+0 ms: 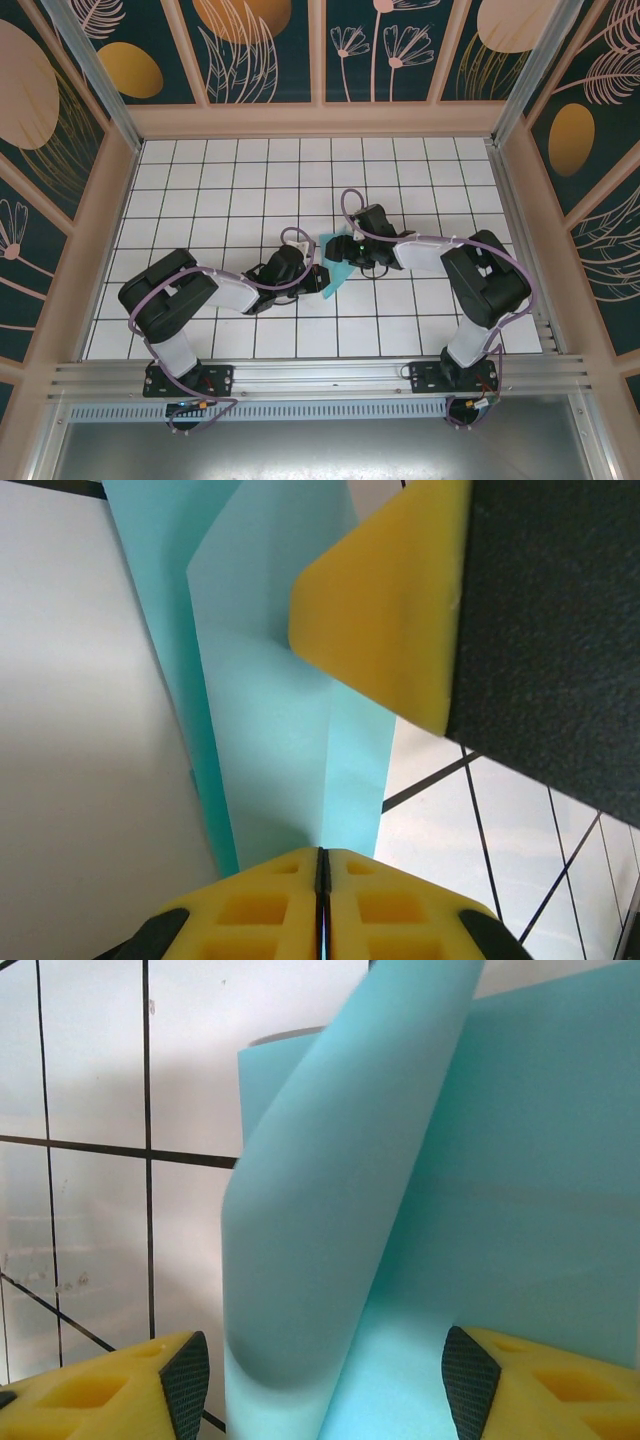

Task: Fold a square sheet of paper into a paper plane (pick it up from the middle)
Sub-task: Fourth fold the wing at the center of the table.

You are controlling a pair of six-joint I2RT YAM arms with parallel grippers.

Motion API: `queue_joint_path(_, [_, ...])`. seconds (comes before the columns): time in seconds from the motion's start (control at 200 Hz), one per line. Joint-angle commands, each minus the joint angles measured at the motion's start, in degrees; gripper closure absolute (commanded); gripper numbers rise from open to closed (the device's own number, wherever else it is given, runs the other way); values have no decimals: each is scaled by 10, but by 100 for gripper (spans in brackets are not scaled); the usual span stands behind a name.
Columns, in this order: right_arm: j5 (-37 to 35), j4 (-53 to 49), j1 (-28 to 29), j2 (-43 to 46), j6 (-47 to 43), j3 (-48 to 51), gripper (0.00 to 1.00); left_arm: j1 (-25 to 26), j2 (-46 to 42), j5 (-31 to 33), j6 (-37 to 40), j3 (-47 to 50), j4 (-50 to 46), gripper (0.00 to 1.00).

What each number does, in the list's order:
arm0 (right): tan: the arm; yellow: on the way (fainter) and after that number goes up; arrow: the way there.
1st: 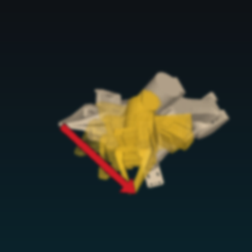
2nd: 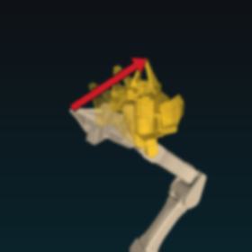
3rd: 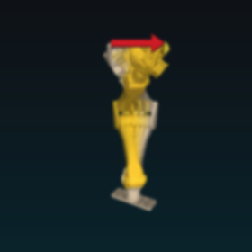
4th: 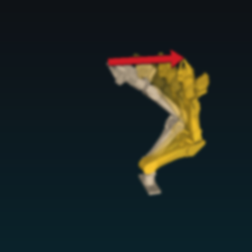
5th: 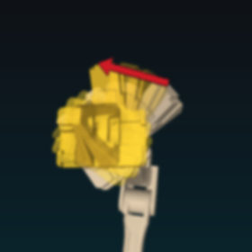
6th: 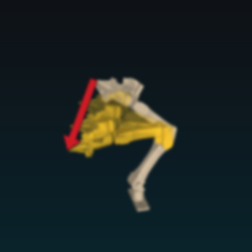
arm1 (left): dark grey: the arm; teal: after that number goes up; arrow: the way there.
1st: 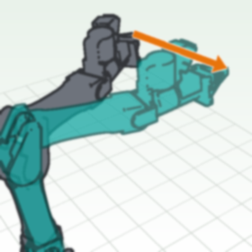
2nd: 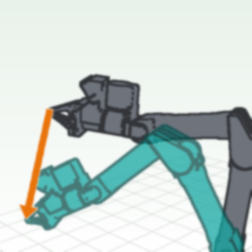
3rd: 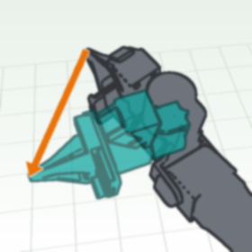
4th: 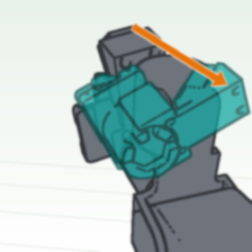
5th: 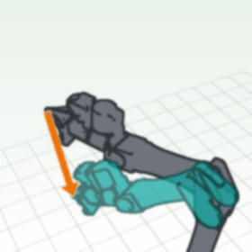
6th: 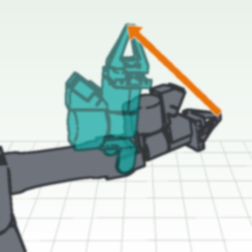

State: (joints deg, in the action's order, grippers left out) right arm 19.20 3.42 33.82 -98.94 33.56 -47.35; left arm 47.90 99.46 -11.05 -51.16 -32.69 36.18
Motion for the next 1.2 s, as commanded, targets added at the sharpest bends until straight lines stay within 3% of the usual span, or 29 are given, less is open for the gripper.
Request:
queue_joint_path(0.0, [-13,-51,-5,-23,-4,33,35,-2,11,7,-2,-10,-11,88])
queue_joint_path(0.335, [-53,-103,-1,-65,15,10,49,-3,5,3,1,-9,-5,89])
queue_joint_path(0.515, [-77,-129,8,-86,19,-1,52,-7,-38,14,4,-9,-4,85])
queue_joint_path(0.625, [-77,-131,11,-98,19,-4,55,-16,-50,28,3,-11,-10,89])
queue_joint_path(1.196, [-70,-128,20,-102,9,-7,49,-24,-16,-8,7,-37,-3,92])
